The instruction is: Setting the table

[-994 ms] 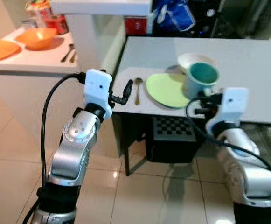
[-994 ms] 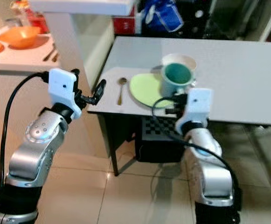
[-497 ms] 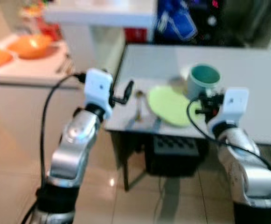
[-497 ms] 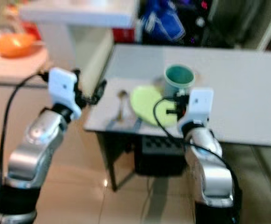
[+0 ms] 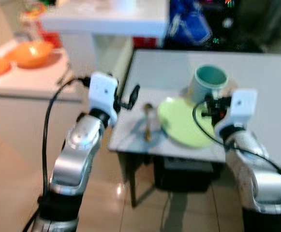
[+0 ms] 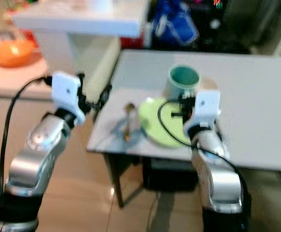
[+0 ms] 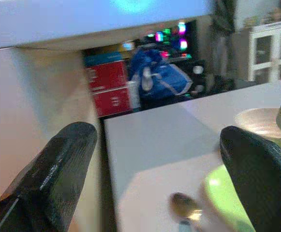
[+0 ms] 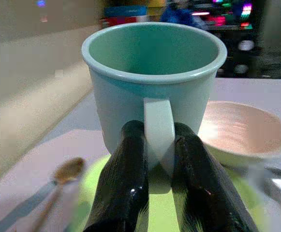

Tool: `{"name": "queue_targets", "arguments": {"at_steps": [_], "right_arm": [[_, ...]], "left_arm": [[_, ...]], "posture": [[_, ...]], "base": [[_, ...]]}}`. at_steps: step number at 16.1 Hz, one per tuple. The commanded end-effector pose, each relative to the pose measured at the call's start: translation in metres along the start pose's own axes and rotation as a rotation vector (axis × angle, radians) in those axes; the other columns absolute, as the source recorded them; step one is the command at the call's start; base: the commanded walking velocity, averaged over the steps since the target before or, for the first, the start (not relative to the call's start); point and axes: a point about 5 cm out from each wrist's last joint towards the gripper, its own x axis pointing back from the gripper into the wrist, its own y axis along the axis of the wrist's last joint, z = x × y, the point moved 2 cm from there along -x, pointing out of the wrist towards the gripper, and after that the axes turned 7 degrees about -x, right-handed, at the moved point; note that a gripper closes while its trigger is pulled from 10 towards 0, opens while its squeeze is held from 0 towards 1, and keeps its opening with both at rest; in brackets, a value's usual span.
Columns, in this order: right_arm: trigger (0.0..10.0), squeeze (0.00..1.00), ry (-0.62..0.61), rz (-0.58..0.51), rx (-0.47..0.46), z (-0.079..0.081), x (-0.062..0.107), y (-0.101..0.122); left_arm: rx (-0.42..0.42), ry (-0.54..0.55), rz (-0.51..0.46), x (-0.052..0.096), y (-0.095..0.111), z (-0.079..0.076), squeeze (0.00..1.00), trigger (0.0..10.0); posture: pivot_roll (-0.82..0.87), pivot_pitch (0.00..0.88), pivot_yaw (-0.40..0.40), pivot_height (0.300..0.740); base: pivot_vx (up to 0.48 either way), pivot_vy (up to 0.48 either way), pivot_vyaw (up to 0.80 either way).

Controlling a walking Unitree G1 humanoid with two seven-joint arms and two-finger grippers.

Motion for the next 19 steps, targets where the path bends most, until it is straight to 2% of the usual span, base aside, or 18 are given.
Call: {"name": "queue_targets", "arguments": {"at_steps": [1,10,13,15,19], "right_arm": [[10.0,0.0,0.038,-0.002,-0.005,0.01,-0.001,0.001],[10.0,0.0,0.033,0.013,0.01,0.005,-0.003,0.001],[10.0,0.0,0.017,0.011,0.013,0.001,-0.007,0.001],[10.0,0.0,0.015,0.011,0.011,0.0,-0.01,0.0],[10.0,0.0,0.005,0.022,0.003,-0.01,-0.027,-0.008]], "left_arm": [[-0.017,0.02,0.003,0.002,0.001,0.008,0.0,10.0],[-0.006,-0.038,0.019,0.005,-0.002,-0.003,0.0,10.0],[-0.043,-0.111,0.069,0.012,-0.011,-0.016,0.0,10.0],[-0.038,-0.132,0.064,0.016,-0.011,-0.021,0.0,10.0],[-0.036,-0.219,0.071,0.027,-0.01,-0.032,0.0,10.0]], "posture": [[-0.01,0.0,0.023,0.74],[-0.01,0.0,0.018,0.74],[0.0,0.0,0.008,0.74],[0.0,0.0,0.0,0.74],[0.03,0.0,-0.017,0.74]], "base": [[0.401,0.0,0.0],[0.403,0.0,0.0],[0.0,0.0,0.0],[0.0,0.0,0.0],[0.0,0.0,0.0]]}}
